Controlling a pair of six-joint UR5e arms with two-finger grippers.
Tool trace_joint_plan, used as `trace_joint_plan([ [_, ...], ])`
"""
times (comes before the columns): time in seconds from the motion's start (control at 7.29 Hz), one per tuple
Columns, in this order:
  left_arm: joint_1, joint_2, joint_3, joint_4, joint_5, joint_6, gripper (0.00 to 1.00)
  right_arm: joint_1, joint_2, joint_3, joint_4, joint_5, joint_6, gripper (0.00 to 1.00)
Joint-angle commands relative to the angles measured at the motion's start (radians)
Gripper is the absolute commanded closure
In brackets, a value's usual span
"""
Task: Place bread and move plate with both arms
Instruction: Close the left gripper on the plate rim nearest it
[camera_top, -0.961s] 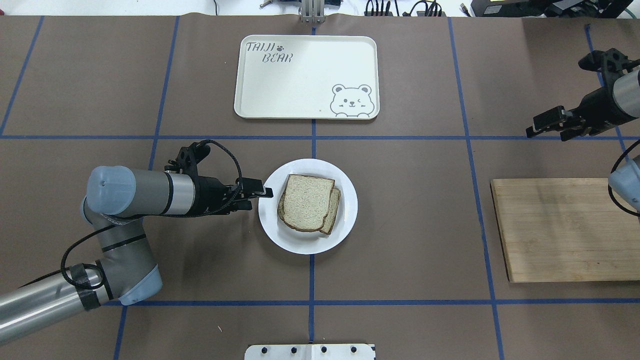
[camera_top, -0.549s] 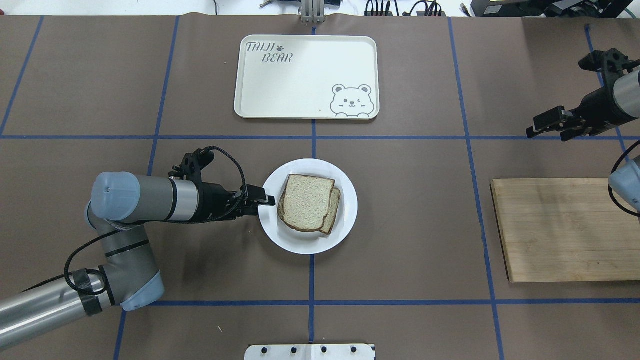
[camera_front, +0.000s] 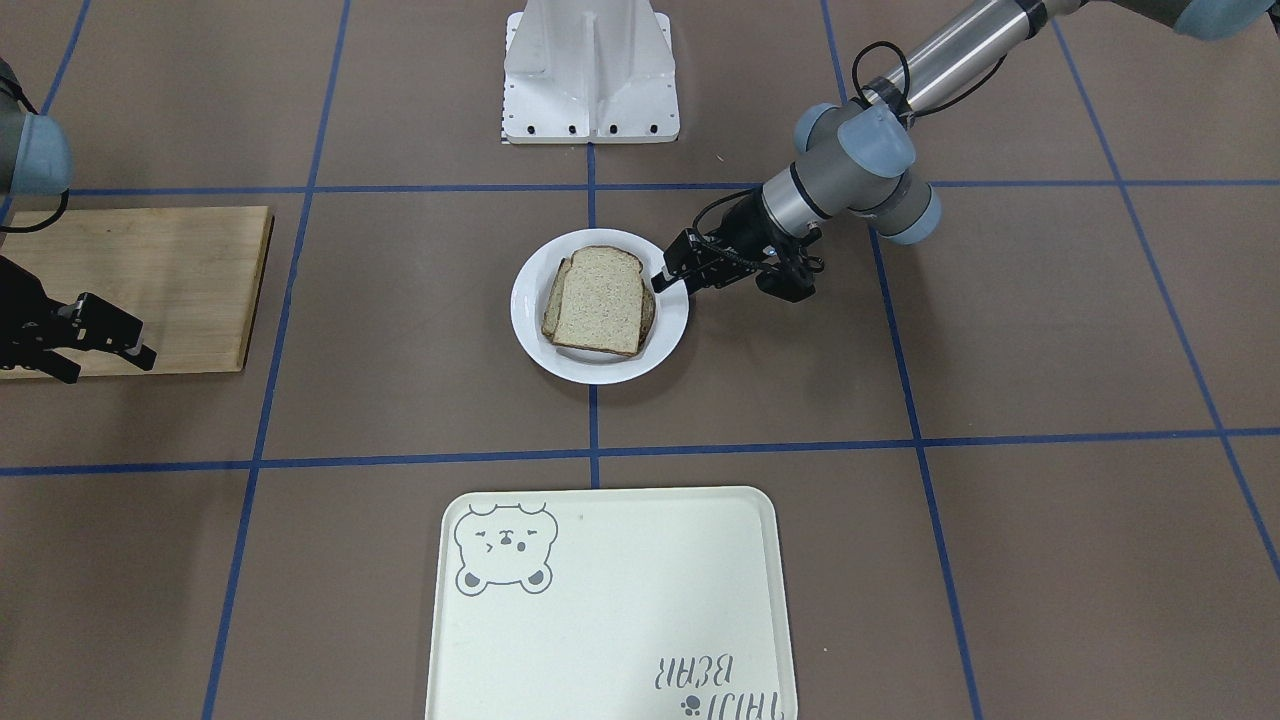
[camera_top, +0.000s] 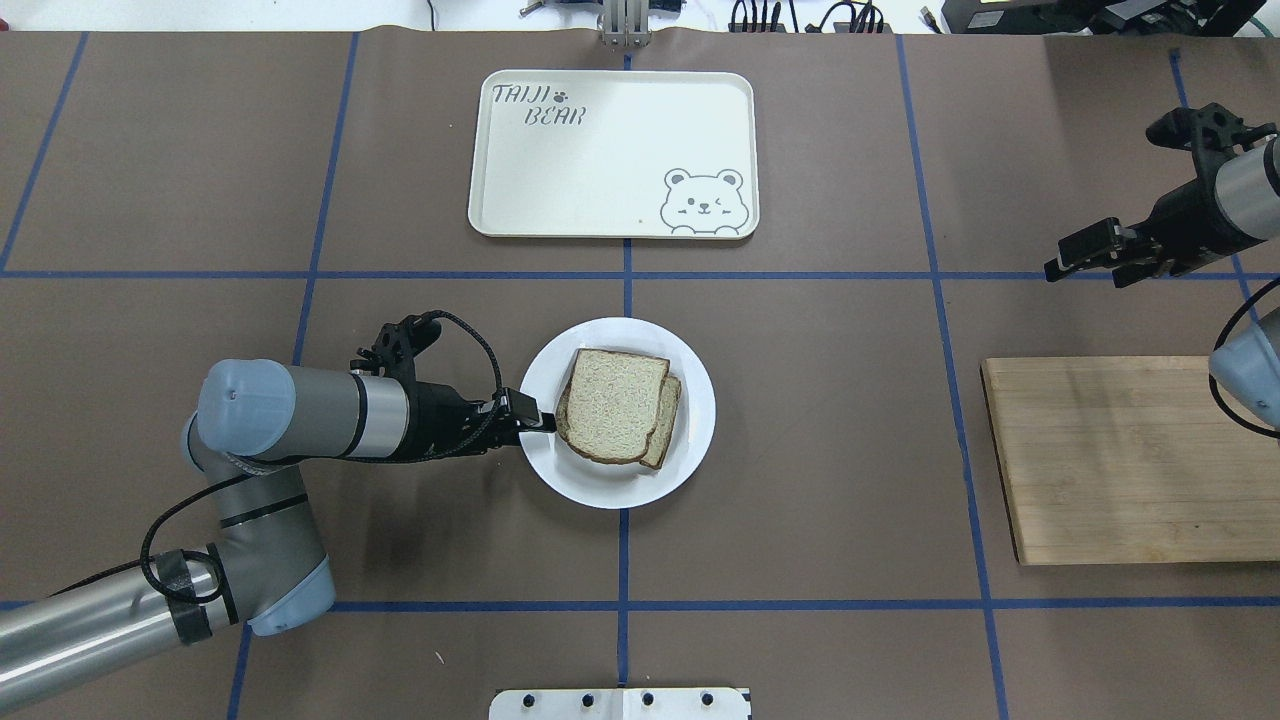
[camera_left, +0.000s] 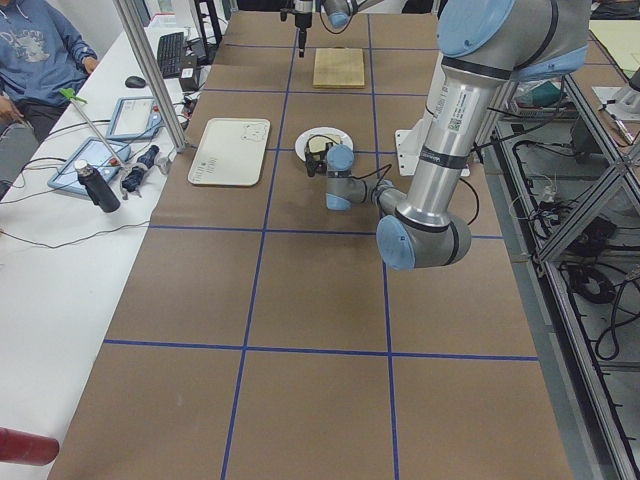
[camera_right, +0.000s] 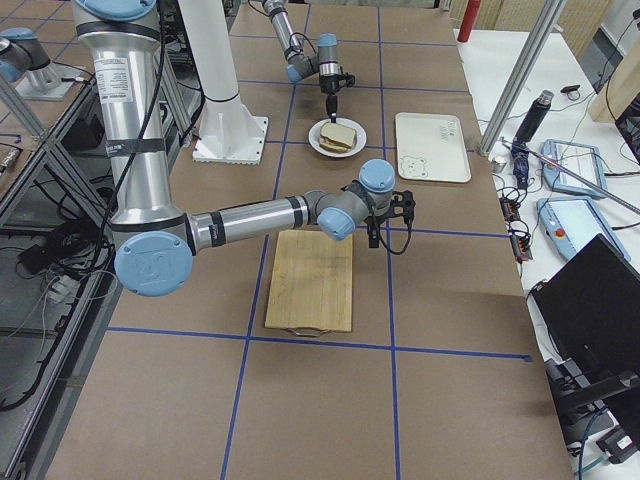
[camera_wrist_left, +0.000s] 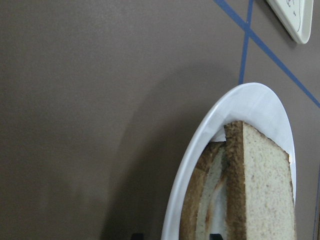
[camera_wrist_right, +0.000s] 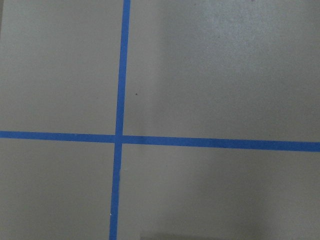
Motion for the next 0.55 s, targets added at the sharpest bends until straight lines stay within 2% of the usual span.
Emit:
trace_joint_plan([
  [0.0, 0.005, -0.003, 0.000, 0.000, 0.000, 0.000, 0.56, -0.001, 0.001, -0.002, 0.000, 0.002, 0.000, 0.00],
  [0.14, 0.005, -0.003, 0.002, -0.001, 0.000, 0.000, 0.56, -0.002, 0.001, -0.005, 0.000, 0.002, 0.000, 0.00],
  [0.27, 0.005, -0.003, 0.000, -0.001, 0.000, 0.000, 0.63, -0.004, 0.003, -0.005, 0.000, 0.002, 0.000, 0.00],
  [0.41, 0.005, -0.003, 0.000, -0.001, 0.000, -0.002, 0.74, -0.004, 0.003, -0.005, 0.000, 0.002, 0.000, 0.00],
])
